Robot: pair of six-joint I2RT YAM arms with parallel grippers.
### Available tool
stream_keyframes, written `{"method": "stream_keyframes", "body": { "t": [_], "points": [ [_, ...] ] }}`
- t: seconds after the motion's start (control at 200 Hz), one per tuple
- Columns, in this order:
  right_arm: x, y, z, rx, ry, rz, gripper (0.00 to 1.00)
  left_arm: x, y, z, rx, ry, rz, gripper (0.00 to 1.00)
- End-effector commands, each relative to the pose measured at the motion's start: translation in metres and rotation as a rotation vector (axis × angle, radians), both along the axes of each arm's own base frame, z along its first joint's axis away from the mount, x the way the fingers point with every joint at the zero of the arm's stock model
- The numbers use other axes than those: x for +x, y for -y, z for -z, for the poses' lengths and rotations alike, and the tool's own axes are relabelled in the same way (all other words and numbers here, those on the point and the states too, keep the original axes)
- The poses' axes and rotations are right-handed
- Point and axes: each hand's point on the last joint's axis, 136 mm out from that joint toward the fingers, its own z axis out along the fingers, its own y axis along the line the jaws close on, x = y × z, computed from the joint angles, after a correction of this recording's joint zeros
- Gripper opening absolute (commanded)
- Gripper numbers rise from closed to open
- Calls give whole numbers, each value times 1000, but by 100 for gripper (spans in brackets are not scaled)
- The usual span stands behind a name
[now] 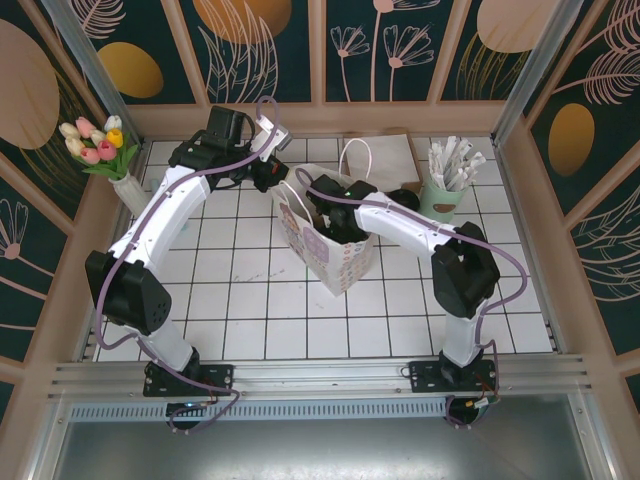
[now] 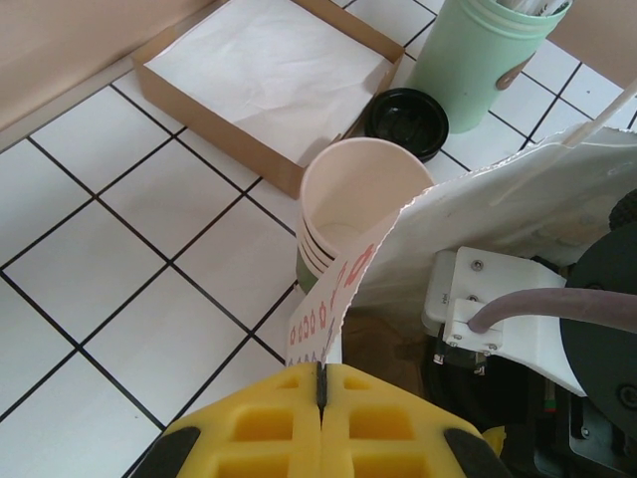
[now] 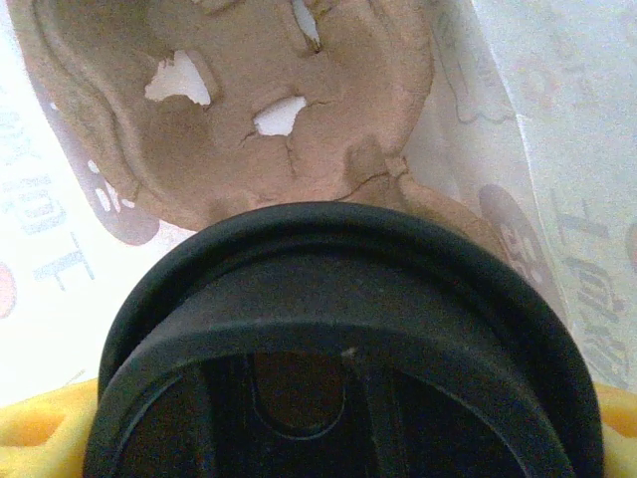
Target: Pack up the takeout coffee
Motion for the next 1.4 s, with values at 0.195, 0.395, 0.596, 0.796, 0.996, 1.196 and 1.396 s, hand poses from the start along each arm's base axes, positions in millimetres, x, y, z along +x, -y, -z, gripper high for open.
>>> {"method": "stream_keyframes", "body": {
  "t": [0.195, 0.395, 0.596, 0.796, 0.996, 1.196, 1.396],
  "points": [
    [-16, 9, -12, -48, -72, -18, 83, -5, 1, -11, -11, 11, 27, 0],
    [-15, 9, -18, -49, -65, -30, 88, -7, 0, -13, -12, 15, 27, 0],
    [-12, 5, -29, -33, -46, -36, 91, -8, 0, -13, -11, 10, 26, 0],
    [-6, 1, -42, -14, -12, -33, 96, -9, 0, -11, -10, 2, 29, 0],
    [0, -2, -52, -2, 18, -36, 99, -10, -1, -11, -10, 1, 29, 0],
    [4, -3, -66, 9, 46, -35, 99, -11, -1, -12, -13, -2, 26, 0],
    [4, -4, -83, 34, 70, -33, 99, -9, -2, -10, -4, -6, 15, 0]
  ]
}}
